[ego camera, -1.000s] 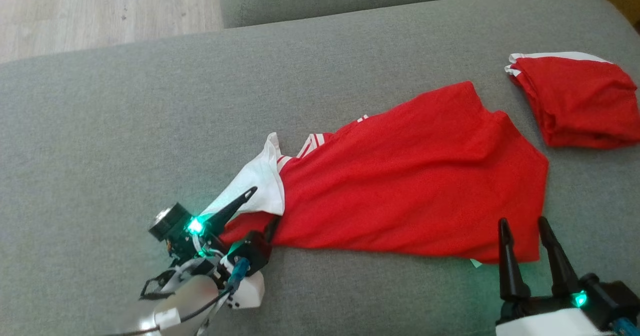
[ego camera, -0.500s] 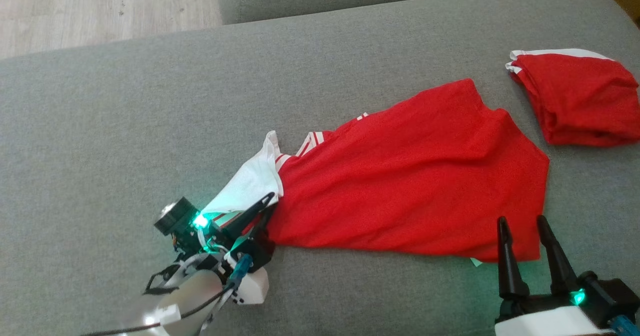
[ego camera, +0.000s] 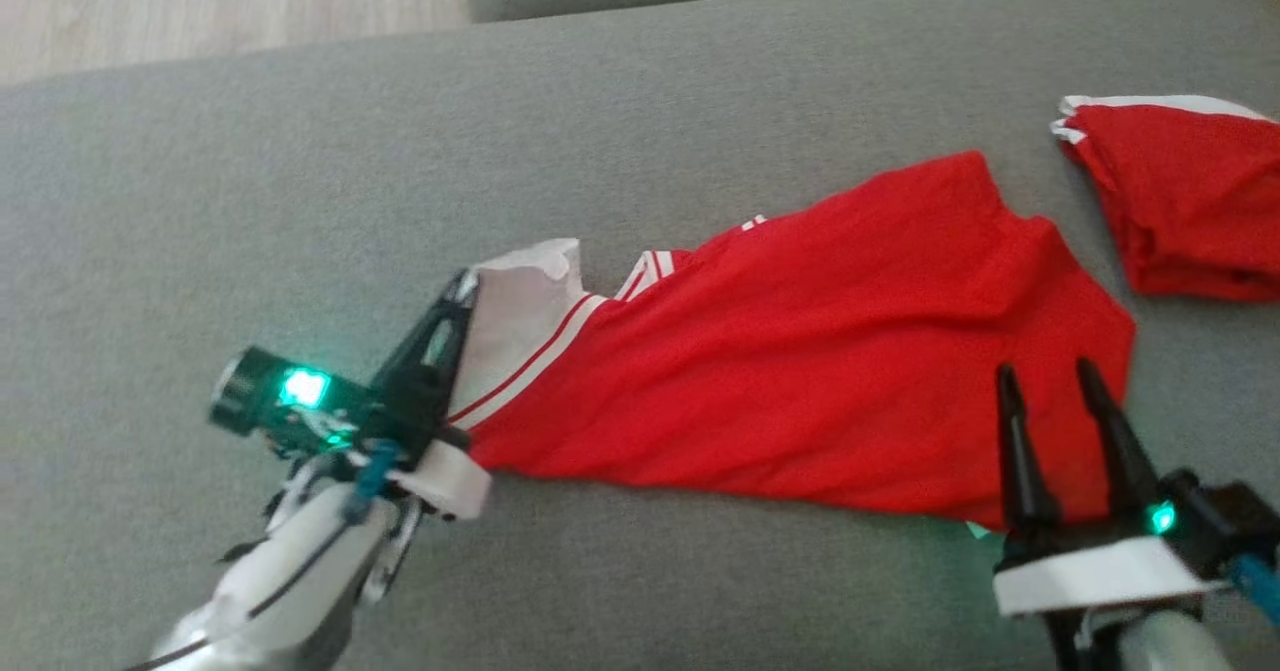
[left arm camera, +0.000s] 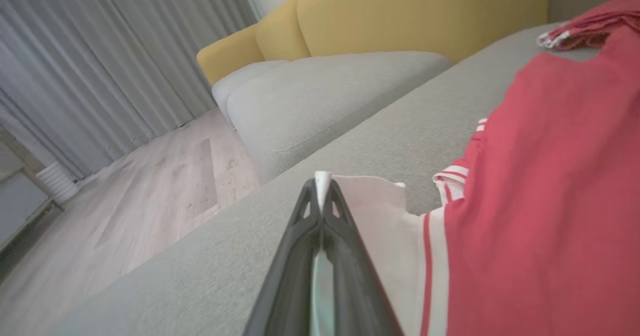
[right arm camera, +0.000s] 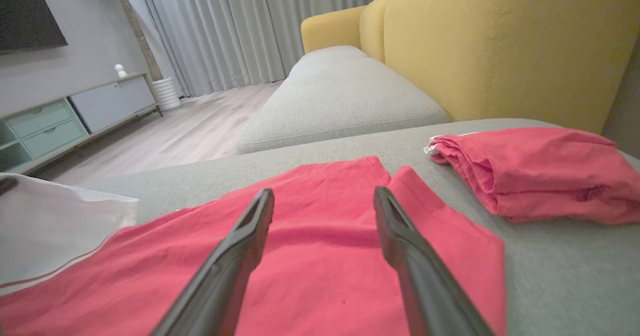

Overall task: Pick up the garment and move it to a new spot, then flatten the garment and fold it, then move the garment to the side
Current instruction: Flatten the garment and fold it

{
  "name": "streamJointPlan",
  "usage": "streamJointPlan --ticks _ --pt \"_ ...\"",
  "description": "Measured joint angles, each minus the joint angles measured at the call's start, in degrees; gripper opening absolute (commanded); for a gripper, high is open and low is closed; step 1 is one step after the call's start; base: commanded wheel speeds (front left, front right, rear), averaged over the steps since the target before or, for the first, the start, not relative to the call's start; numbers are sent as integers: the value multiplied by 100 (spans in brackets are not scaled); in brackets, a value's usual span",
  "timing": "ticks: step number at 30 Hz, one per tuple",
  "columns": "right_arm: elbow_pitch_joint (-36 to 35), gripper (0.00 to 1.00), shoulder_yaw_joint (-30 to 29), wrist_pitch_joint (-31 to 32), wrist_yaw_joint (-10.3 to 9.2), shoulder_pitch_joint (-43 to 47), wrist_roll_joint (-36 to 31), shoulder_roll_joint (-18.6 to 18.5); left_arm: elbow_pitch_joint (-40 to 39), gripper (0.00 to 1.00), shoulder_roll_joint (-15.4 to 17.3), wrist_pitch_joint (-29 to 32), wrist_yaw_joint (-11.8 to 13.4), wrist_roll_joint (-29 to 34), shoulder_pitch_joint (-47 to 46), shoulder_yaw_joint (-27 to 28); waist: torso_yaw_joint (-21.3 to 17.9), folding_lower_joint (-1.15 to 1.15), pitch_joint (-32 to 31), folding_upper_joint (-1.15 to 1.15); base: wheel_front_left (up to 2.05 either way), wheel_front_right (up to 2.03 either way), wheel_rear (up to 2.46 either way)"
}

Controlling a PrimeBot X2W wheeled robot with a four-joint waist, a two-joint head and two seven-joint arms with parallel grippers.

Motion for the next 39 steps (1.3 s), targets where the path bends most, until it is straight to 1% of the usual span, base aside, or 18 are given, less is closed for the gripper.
streamJointPlan --ticks 3,5,9,14,16,19,21,22,23,28,29,30,31,33,35,39 --pt "433 100 91 3 0 -348 91 -341 -456 0 187 0 -2 -200 235 333 120 0 93 0 0 0 0" --pt "768 100 191 268 0 -664 176 -639 -661 0 256 -5 -4 -279 308 500 200 0 164 0 0 0 0" --pt "1039 100 358 1266 0 -1524 528 -1211 -894 0 341 -7 -11 -314 303 702 327 0 329 0 0 0 0" --pt "1261 100 542 2596 0 -2539 1281 -1971 -1040 0 341 -8 -64 -313 298 835 449 1 562 0 0 0 0" --pt "1381 100 636 3130 0 -2812 1633 -2186 -1057 0 338 -8 -105 -312 296 848 491 1 657 0 0 0 0" --pt "1611 100 672 3793 0 -3091 1997 -2356 -1088 0 323 -8 -157 -311 282 858 558 1 793 0 0 0 0" --pt "1748 100 680 4139 0 -3198 2219 -2423 -1106 0 301 -8 -177 -285 243 865 611 0 877 0 0 0 0" --pt "1748 100 680 4139 0 -3198 2219 -2423 -1106 0 301 -8 -177 -285 243 865 611 0 877 0 0 0 0" --pt "1855 100 722 4424 0 -3232 2376 -2482 -1109 0 269 -8 -215 -255 162 869 680 0 950 0 0 0 0" --pt "2041 100 767 4689 0 -3264 2517 -2499 -1106 0 202 -8 -271 -197 26 904 806 0 1067 0 0 0 0" --pt "2064 72 776 4798 0 -3268 2624 -2494 -1098 0 188 -8 -314 -197 25 932 830 1 1085 0 0 0 0" --pt "2064 16 775 4912 0 -3277 2737 -2496 -1087 0 171 -8 -324 -196 25 957 847 0 1098 0 0 0 0" --pt "2050 0 776 4988 0 -3293 2822 -2508 -1079 0 154 -8 -338 -185 25 991 859 -1 1109 0 0 0 0" --pt "1975 0 815 5065 0 -3297 2981 -2514 -1065 0 127 -8 -359 -136 25 1022 871 0 1122 0 0 0 0" --pt "1848 0 913 4932 0 -3292 3076 -2513 -1059 0 110 -8 -359 -103 25 1045 861 0 1121 0 0 0 0" --pt "1644 0 1053 4008 0 -3322 2944 -2529 -1106 0 107 -8 -363 3 27 1170 804 0 1056 0 0 0 0"
